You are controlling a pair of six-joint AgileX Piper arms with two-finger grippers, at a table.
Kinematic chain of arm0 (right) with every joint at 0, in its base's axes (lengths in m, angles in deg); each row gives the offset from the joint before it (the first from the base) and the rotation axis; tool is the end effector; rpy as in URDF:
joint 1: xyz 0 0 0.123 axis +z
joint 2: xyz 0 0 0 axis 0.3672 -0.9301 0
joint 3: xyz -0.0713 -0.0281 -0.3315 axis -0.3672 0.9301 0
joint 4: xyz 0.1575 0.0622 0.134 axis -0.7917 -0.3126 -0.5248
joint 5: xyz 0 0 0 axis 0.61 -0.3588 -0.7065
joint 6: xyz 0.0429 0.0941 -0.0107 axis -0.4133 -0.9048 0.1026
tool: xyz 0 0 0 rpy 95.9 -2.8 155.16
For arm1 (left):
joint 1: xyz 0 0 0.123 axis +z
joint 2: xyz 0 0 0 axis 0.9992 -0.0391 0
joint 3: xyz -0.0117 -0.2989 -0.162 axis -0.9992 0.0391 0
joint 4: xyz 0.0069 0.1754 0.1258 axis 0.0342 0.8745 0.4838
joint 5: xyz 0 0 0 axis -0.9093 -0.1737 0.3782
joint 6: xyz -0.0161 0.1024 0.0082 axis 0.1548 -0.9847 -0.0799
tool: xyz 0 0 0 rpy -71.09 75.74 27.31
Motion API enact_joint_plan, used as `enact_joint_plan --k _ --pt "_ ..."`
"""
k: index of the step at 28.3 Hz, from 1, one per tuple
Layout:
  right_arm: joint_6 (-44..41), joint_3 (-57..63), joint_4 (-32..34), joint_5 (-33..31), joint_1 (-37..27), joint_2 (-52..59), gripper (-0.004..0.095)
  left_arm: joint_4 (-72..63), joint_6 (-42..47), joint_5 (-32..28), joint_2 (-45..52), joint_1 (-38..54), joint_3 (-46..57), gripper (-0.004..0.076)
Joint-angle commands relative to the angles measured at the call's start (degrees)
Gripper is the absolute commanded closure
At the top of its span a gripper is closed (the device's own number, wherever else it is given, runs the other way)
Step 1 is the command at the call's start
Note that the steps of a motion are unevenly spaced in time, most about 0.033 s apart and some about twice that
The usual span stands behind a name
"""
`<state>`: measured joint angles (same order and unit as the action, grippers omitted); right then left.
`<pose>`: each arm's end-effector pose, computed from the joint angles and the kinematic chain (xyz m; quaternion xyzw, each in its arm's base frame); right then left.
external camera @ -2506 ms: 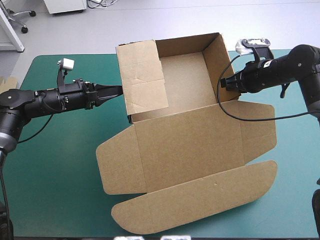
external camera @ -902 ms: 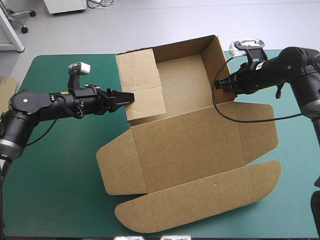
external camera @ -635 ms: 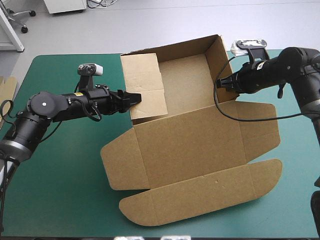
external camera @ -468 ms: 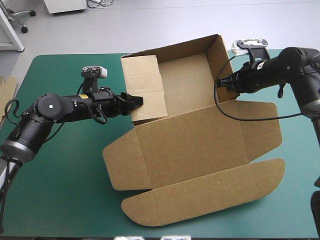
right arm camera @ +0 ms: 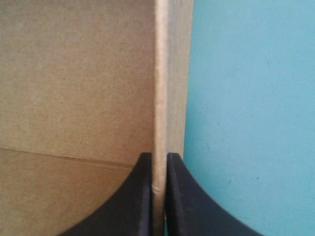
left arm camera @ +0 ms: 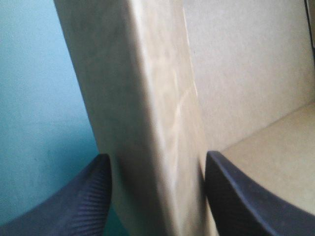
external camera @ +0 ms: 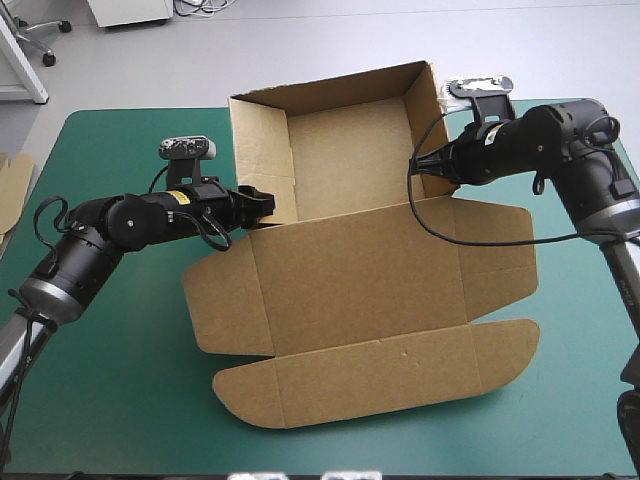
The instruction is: Fold the box
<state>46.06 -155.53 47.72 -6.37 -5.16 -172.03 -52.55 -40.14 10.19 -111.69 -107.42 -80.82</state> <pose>0.2844 0.0977 0.4667 -0.1126 0.9224 0.1280 0.3464 0.2321 -0.1130 0.4204 0.0765 0.8799 -0.2608 0.3898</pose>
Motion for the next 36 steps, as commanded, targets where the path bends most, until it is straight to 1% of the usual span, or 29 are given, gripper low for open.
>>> enact_joint_plan --k 1,3,5,7,12,18,21,23,28,31,32,34,36 --pt "-2.1 -1.6 1.9 3.6 1.3 2.2 0.092 -0.1 1.4 -8.1 1.6 -0.4 -2.5 0.0324" --pt "-2.7 -1.6 2.7 3.1 1.3 2.2 0.092 2.7 2.4 -7.5 1.2 -0.4 -3.4 0.033" --pt "-3.0 -1.6 2.9 2.5 1.3 2.2 0.092 7.5 6.1 -6.3 0.4 -0.4 -4.2 0.033" --pt "-3.1 -1.6 2.5 2.4 1.3 2.2 0.092 9.3 8.2 -5.0 -0.4 -0.4 -4.4 0.033" --pt "-3.5 -1.6 2.4 2.6 1.3 2.2 0.092 8.1 8.3 -4.5 -1.9 -0.6 -4.4 0.033" --pt "-3.6 -1.6 1.7 2.7 1.3 2.2 0.092 6.0 8.3 -6.2 -3.4 -2.6 -4.5 0.0337" --pt "-3.6 -1.6 1.6 2.7 1.3 2.2 0.092 5.5 8.0 -7.3 -3.6 -3.8 -4.5 0.0402" --pt "-3.6 -1.6 1.6 2.7 1.3 2.2 0.092 5.2 7.6 -7.6 -3.6 -4.4 -4.7 0.0458" --pt "-3.6 -1.6 1.6 2.6 1.3 2.2 0.092 3.6 7.6 -7.2 -3.6 -4.4 -5.7 0.058" --pt "-3.6 -1.6 1.4 2.4 1.3 2.2 0.092 3.8 7.6 -7.4 -3.6 -4.4 -7.0 0.0709" --pt "-3.6 -1.6 1.2 2.3 1.3 2.2 0.092 4.1 7.4 -7.5 -3.6 -4.4 -7.3 0.0736" --pt "-3.6 -1.6 0.2 1.9 1.3 2.2 0.092 4.1 7.4 -8.4 -3.6 -4.4 -8.3 0.0738" --pt "-4.7 -1.6 1.5 1.5 2.2 2.1 0.092 4.4 7.5 -8.2 -3.6 -4.4 -9.1 0.0738"
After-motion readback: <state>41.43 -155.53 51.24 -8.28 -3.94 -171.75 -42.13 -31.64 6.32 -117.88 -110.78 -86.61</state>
